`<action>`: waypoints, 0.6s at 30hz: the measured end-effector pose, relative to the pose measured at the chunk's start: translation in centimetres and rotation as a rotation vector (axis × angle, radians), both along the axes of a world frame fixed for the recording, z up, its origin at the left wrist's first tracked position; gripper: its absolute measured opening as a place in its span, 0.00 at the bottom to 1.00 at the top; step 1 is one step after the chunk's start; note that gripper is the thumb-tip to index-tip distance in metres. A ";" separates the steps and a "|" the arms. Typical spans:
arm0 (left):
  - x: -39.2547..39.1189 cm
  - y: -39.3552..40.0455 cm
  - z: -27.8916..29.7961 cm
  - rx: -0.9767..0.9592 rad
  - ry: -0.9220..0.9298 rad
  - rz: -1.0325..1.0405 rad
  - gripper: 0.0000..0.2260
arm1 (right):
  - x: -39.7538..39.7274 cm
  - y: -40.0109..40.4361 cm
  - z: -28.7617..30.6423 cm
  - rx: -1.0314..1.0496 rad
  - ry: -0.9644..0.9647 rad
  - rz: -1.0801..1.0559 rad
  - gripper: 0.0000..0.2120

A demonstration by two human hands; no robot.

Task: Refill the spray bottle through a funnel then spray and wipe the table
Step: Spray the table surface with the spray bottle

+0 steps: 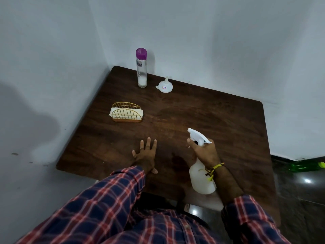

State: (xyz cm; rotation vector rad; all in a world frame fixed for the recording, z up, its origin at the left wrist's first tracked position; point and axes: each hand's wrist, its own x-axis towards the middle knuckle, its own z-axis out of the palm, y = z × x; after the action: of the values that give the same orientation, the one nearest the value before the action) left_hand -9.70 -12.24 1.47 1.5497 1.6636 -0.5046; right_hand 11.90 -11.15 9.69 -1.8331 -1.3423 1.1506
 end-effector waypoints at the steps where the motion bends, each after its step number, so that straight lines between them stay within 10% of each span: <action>1: 0.0 0.1 0.0 -0.004 -0.001 0.000 0.61 | -0.1 0.4 -0.3 -0.017 -0.021 0.002 0.06; 13: 0.1 0.7 0.3 -0.046 0.002 0.003 0.61 | -1.0 1.2 -0.6 -0.166 -0.212 -0.263 0.38; 18: 0.3 0.6 0.2 -0.028 0.013 0.011 0.62 | -0.8 -0.9 -0.6 -0.202 -0.321 -0.027 0.31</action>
State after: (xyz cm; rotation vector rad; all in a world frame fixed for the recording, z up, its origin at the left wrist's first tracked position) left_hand -9.43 -11.60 1.64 1.5196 1.6672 -0.5305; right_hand 11.07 -12.08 9.14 -2.2504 -1.4095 1.0405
